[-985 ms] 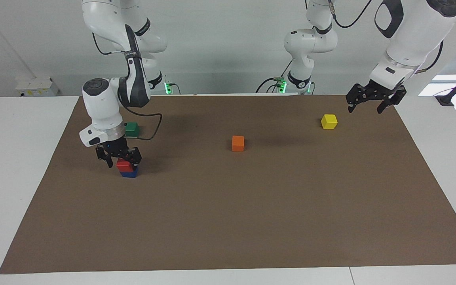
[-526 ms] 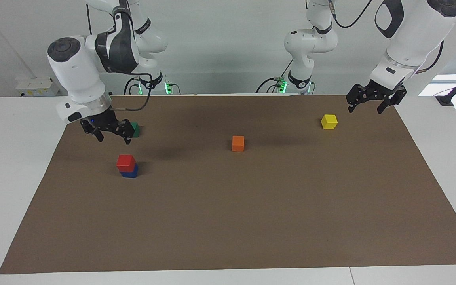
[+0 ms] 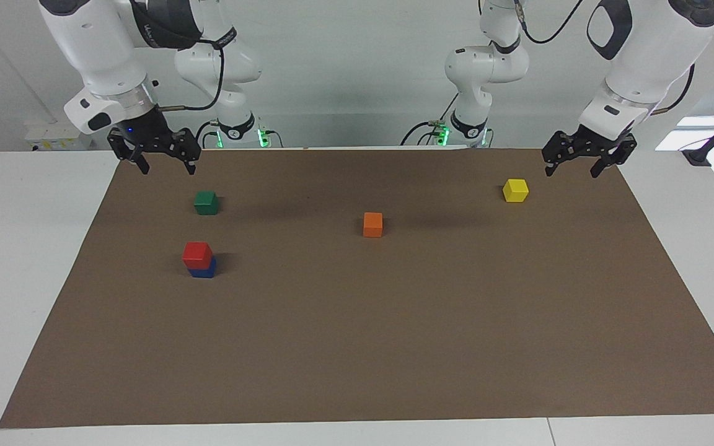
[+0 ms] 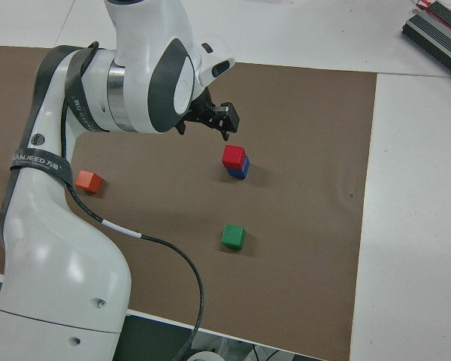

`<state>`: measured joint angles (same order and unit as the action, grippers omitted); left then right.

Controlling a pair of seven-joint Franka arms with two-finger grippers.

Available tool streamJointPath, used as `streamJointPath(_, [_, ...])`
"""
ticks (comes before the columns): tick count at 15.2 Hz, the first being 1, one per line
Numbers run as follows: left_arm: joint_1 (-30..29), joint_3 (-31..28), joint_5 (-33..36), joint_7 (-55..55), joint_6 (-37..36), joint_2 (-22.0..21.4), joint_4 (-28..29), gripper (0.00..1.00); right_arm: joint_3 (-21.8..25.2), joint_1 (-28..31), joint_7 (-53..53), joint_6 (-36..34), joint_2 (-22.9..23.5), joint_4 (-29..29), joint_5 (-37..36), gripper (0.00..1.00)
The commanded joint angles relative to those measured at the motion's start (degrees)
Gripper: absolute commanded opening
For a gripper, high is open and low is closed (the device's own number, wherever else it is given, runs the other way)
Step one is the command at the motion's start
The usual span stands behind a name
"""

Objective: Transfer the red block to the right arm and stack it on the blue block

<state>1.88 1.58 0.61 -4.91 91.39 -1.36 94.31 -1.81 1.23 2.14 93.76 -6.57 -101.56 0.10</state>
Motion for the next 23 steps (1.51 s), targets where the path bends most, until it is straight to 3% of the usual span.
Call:
streamJointPath(1, [0.1, -0.1, 1.1, -0.5, -0.3, -1.6, 1.7, 1.00, -0.2, 1.1, -2.0, -1.6, 2.2, 2.4, 0.3, 1.00])
streamJointPath(5, [0.1, -0.1, 1.1, -0.5, -0.3, -1.6, 1.7, 1.00, -0.2, 1.4, -2.1, -4.9, 4.5, 7.0, 0.3, 1.00])
streamJointPath(23, [0.1, -0.1, 1.1, -0.5, -0.3, -1.6, 1.7, 1.00, -0.2, 2.6, -2.4, -4.6, 4.4, 6.7, 0.2, 1.00])
